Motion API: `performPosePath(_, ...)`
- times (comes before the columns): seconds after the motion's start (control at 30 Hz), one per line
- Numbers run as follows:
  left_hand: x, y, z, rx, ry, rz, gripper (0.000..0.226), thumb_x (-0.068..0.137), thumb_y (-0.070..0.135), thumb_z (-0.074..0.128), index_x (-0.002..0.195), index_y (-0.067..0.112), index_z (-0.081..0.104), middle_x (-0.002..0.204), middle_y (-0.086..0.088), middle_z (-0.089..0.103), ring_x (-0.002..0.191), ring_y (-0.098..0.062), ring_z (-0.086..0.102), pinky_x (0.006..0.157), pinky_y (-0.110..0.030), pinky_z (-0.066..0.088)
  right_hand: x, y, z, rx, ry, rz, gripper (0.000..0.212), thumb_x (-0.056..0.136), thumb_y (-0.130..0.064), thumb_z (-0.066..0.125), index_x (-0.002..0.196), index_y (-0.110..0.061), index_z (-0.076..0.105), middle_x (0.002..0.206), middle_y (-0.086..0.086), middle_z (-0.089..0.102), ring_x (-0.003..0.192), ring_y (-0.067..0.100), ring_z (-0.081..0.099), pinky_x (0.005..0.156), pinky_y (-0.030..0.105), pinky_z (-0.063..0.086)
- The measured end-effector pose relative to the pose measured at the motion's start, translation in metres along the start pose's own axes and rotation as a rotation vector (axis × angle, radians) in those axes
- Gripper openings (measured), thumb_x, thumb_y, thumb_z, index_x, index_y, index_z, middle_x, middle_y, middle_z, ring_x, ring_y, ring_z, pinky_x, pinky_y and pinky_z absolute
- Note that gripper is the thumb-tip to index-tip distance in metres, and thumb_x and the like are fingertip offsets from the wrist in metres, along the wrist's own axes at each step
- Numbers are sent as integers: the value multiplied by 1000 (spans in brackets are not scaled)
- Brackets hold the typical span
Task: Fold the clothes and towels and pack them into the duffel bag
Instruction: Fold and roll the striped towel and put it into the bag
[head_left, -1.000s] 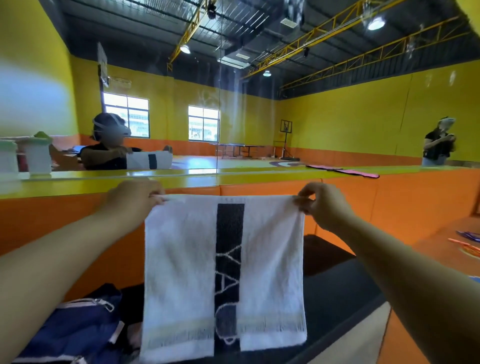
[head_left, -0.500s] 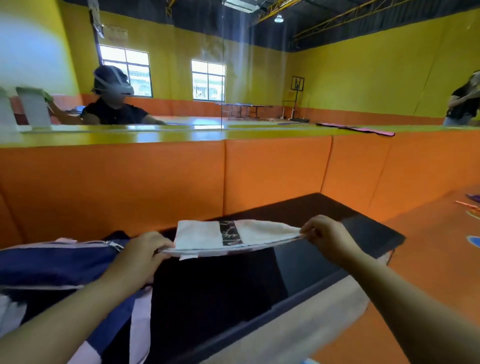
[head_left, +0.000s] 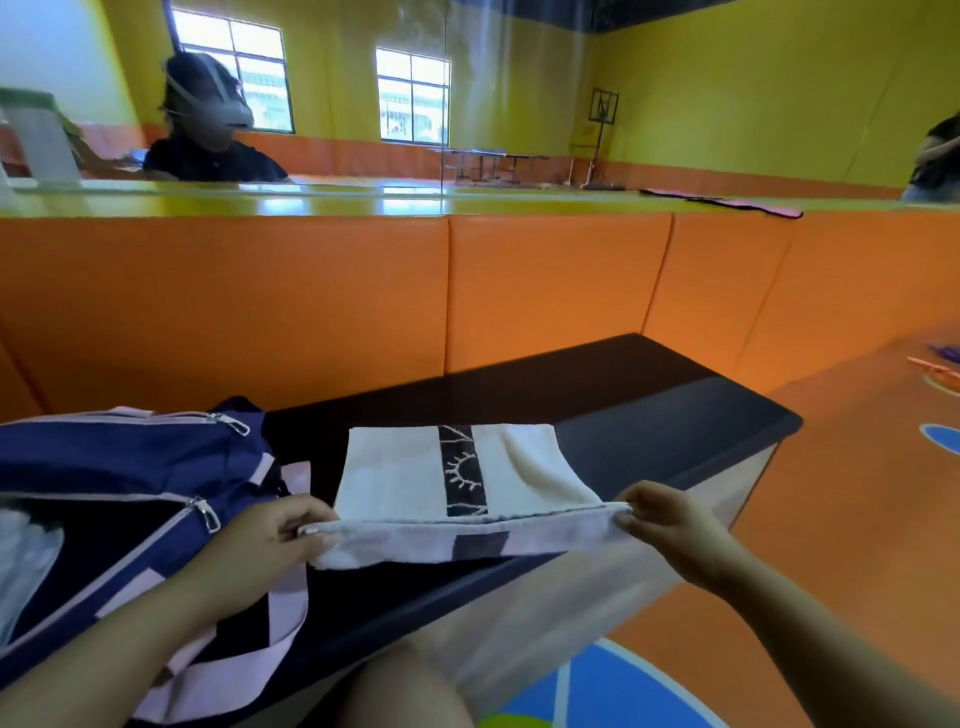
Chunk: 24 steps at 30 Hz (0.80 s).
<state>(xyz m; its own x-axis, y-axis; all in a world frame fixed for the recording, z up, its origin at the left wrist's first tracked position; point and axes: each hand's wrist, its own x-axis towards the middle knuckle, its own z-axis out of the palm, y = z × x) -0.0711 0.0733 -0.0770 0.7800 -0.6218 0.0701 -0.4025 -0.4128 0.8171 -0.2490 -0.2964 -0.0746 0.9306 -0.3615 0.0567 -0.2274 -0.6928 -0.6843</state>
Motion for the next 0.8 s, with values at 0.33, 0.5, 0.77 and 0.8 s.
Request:
performPosePath(0.33,40,0,6,72,158,-56,12,87,17,63,97,21,68,91,5,68,85,-11,63,68,-22,44,44,10,8,1,142,36,11,89,-26,63,99,-22,64,94,-5,66,86,14,63,74,33,53)
performPosePath(0.5,85,-2,-1,162,240,-73,7,86,17,63,88,23,66,77,13,63,71,-4,56,59,-21,38,91,9,11,-11,259,68,8,86,-26,66,92,-24,62,83,-8,64,76,9,60,58,22,44)
performPosePath(0.77,155,-33,1,249,203,-159,14,88,14,61,82,27,63,85,5,65,77,-6,56,59,-21,41,165,14,29,-177,206,127,12,89,-30,60,84,-19,61,75,-4,62,67,12,56,54,27,43)
performPosePath(0.8,161,-37,4,252,200,-177,12,88,13,60,84,24,64,86,2,65,77,-9,57,60,-23,43,171,16,32,-197,198,144,13,89,-31,60,84,-19,61,75,-3,62,66,13,56,54,28,44)
